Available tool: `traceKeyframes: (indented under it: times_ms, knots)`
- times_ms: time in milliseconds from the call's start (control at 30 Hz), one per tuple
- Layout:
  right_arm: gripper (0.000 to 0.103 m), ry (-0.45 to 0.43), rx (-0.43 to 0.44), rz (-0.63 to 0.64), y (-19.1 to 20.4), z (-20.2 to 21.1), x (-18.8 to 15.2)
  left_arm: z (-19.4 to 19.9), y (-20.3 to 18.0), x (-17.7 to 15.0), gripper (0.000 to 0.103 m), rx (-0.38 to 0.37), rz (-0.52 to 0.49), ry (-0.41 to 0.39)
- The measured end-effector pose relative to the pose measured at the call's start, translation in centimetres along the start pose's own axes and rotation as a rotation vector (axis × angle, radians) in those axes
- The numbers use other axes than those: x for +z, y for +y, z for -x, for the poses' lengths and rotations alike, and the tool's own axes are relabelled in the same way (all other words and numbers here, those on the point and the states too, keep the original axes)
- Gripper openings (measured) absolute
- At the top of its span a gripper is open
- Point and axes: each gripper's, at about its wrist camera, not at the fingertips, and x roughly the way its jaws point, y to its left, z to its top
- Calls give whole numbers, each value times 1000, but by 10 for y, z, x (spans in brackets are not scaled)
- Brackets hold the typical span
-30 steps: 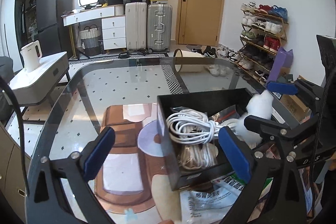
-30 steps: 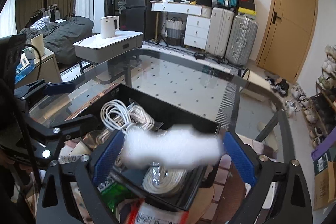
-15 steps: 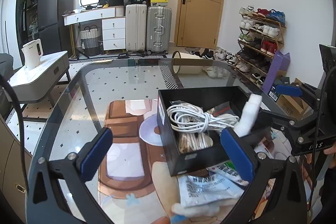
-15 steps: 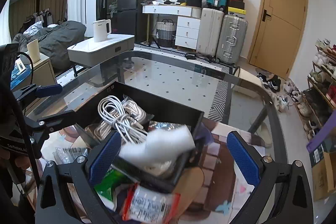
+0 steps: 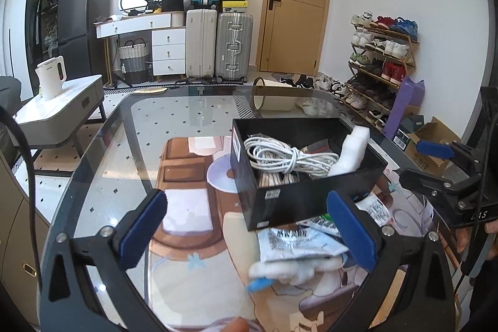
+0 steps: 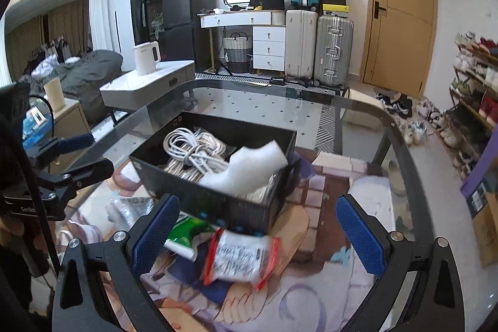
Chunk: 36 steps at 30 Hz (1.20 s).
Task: Organize soft objects
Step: 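Lower the cable bundle into the box with left tool while right tool drops the foam block in, then move right tool to the white printed packet beside the box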
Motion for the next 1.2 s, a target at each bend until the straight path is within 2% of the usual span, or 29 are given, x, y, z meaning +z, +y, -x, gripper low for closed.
traceKeyframes:
  times_ms: [400, 667, 1000, 1200]
  knots:
    - [102, -38, 40, -40, -6, 19, -21, 2, -15, -24, 103, 28, -38, 8]
    - [102, -10, 40, -25, -3, 8, -30, 2, -9, -32, 103, 39, -14, 1]
    - [103, 96, 41, -15, 2, -10, -38, -2, -19, -38, 103, 34, -86, 7]
    - [103, 149, 10, -19, 2, -24, -46, -3, -18, -41, 103, -7, -86, 25]
